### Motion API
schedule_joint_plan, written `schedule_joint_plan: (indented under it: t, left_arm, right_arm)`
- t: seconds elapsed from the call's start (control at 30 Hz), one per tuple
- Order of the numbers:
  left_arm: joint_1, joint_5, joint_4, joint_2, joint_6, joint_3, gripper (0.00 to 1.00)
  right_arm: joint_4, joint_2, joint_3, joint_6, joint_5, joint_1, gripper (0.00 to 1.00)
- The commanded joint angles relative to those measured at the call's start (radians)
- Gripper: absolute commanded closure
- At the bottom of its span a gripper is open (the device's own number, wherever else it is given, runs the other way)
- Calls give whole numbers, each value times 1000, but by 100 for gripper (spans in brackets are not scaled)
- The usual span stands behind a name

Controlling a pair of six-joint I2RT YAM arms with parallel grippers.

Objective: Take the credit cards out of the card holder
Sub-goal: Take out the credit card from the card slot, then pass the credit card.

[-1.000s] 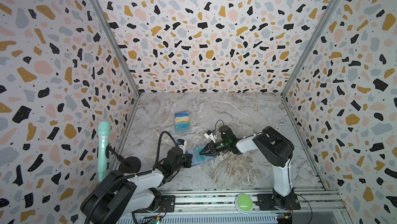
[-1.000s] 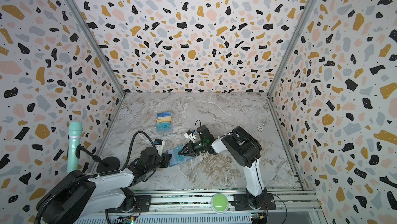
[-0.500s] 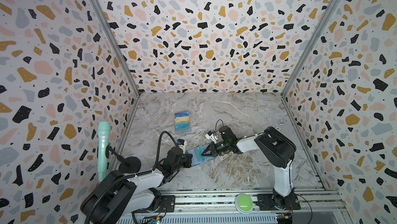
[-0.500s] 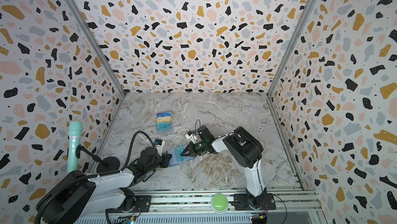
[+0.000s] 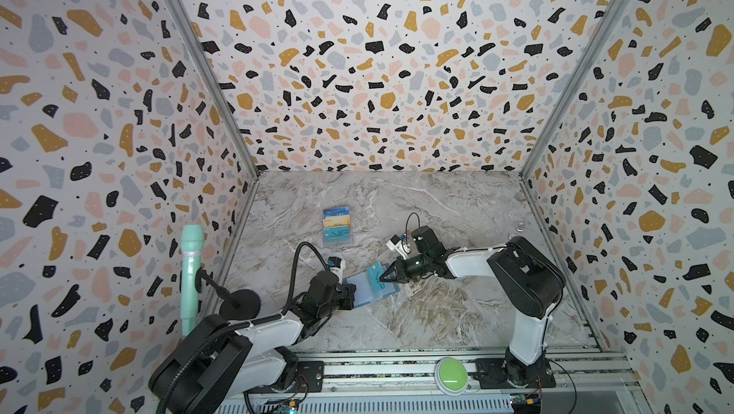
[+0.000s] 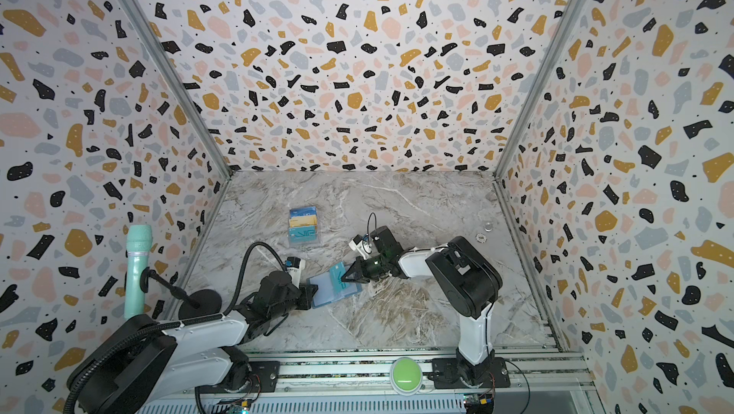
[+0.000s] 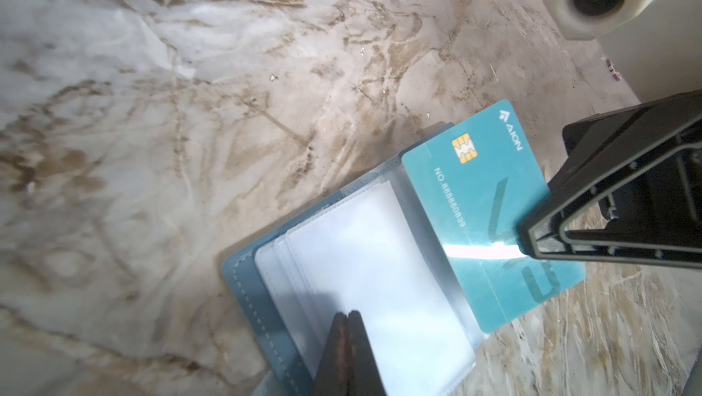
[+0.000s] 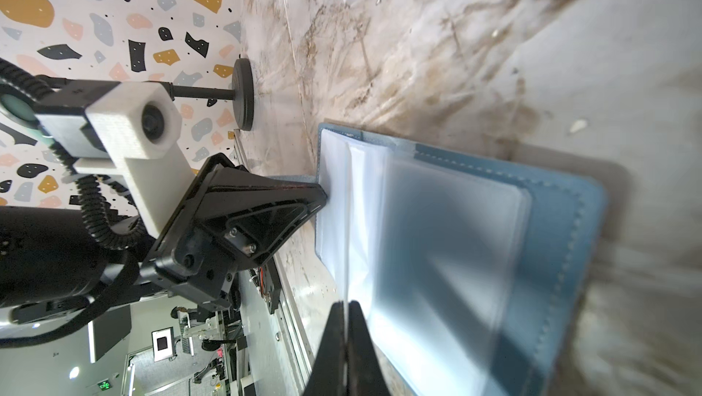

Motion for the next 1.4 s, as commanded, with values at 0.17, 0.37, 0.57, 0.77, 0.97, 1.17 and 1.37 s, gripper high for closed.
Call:
schedule_joint_plan:
  t: [0.17, 0.37, 0.57, 0.77, 0.97, 1.17, 1.37]
  left_arm:
    - [2, -38, -129, -39, 19, 53, 100]
    - [2, 7, -149, -88, 45, 112, 80]
    - [17, 116, -252, -125, 157, 272, 58]
    - [51, 228, -401, -127, 304, 469, 52]
    - [94, 418, -593, -98, 480, 645, 49]
    - [98, 669, -673, -81, 606, 743, 44]
    - [99, 795, -786, -46, 756, 820, 42]
  right_arm:
    - [-256, -135, 59, -212, 95, -33, 100]
    - [-382, -273, 71, -336, 174, -81, 100]
    - [-319, -458, 22, -423, 212, -102, 100]
    - [-298, -587, -17, -516, 228, -108, 100]
    - [-217, -733, -94, -588, 222, -108, 100]
    - [-251, -767, -94, -693, 157, -108, 100]
    - [-302, -748, -75, -772, 22, -105, 100]
